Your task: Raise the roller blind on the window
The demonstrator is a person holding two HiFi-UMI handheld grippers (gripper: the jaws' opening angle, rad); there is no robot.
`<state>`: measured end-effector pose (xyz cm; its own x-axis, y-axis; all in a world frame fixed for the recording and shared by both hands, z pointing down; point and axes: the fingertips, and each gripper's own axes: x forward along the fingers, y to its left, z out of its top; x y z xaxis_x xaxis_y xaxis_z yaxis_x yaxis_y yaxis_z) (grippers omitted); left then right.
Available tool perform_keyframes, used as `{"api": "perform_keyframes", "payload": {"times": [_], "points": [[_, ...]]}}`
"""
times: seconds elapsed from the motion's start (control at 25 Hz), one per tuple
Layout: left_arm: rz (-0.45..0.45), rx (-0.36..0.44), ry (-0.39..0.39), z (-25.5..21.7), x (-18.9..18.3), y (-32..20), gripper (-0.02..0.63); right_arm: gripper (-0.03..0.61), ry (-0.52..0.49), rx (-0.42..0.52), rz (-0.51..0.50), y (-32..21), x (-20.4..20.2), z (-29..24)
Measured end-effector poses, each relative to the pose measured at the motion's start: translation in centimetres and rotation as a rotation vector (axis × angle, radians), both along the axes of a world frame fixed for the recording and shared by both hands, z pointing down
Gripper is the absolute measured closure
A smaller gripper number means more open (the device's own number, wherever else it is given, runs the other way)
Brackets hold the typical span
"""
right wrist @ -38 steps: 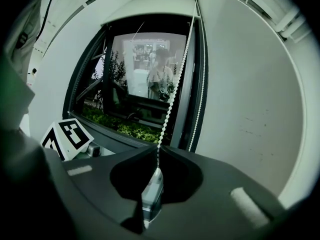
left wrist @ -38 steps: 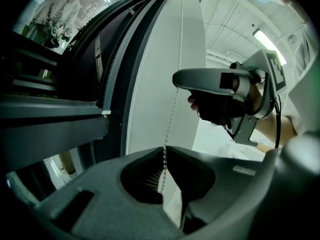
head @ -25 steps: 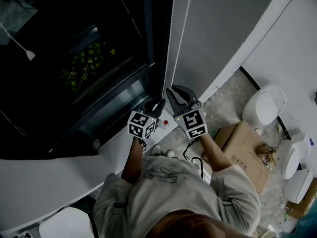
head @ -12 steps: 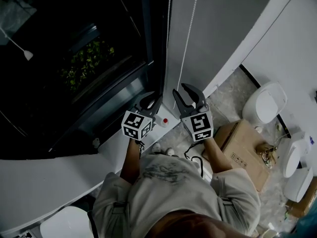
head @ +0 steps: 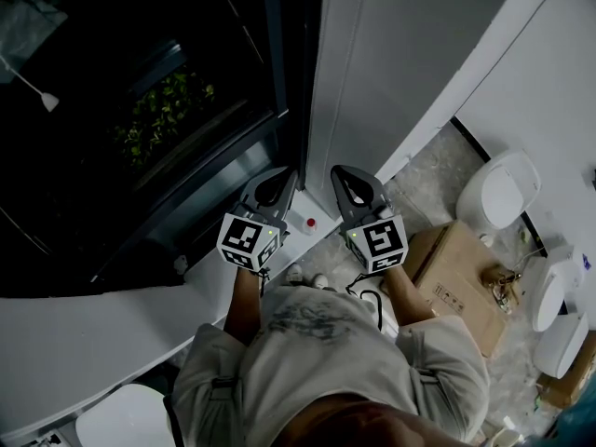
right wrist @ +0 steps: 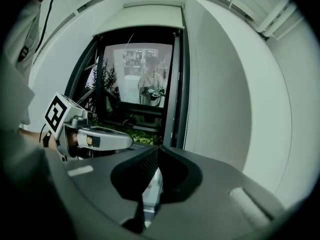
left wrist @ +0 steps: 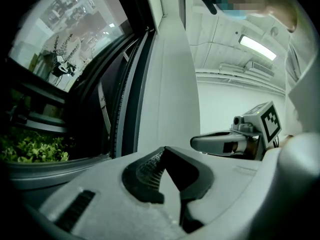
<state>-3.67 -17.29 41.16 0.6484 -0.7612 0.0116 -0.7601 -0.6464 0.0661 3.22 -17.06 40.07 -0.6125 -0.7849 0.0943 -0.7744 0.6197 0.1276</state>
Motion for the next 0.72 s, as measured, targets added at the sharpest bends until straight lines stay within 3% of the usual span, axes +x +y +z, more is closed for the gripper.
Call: {"api": "perform_keyframes", "payload": {"times": [0.32,0.72], "points": [[-0.013,-0.022,0.008,0.7,-0.3,0.4,0.607,0.572,-0.032,-0.047,-0.01,0.5,-0.4,1.2],[-0.017,-0.016,0.016,0.6,-0.1,0.6,0.607,0.572,-0.031,-0.041,-0.019,0.9,-0.5,1.1]]}}
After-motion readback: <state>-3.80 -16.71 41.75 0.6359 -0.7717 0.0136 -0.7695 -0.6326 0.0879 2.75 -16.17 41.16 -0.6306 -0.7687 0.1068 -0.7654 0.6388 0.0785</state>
